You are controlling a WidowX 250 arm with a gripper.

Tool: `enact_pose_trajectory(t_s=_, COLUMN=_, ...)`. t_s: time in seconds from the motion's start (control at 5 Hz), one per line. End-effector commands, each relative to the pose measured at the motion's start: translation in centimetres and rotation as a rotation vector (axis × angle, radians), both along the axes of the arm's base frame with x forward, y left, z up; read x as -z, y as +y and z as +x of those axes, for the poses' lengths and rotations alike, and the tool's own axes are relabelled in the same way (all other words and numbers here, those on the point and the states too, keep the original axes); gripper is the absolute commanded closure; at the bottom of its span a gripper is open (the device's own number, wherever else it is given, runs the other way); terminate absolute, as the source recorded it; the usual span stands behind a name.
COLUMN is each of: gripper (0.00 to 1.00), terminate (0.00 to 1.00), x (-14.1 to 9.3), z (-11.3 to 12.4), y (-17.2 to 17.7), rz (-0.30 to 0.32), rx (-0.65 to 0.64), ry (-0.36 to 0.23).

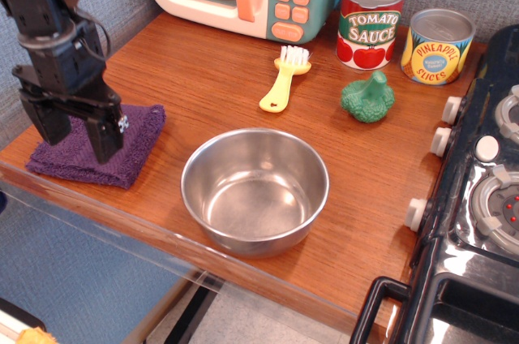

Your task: Move the purple cloth in front of microwave and beside yellow brush.

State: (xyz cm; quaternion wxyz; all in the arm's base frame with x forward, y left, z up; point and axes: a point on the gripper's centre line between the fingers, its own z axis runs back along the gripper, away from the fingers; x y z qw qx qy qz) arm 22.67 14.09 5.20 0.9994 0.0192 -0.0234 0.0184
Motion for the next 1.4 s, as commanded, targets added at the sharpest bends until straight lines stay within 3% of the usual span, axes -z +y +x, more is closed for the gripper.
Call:
enact_pose_trajectory(t_s=0.0, gripper=0.00, terminate=0.00, x=-0.8, z=1.3, y=2.3, rz=0.018, rx=-0.005, ry=-0.046)
enact_pose_trajectory(t_s=0.2, gripper=0.00, terminate=0.00, x=-0.9, z=1.8, y=3.2, rz=0.003, rx=-0.031, ry=-0.062)
enact_pose_trajectory(t_s=0.6, gripper=0.00, terminate=0.00, x=0.9, z=2.4, y=2.8, rz=0.001, rx=-0.017, ry=-0.038)
enact_pose_trajectory(t_s=1.0, gripper=0.00, terminate=0.00, x=5.2, z=2.2, y=2.4, rz=0.035, rx=0.004, ry=0.004)
enact_pose_trajectory(t_s=1.2, gripper=0.00, terminate=0.00, x=5.7, z=2.2, y=2.6, rz=0.035, rx=-0.001, ry=0.017)
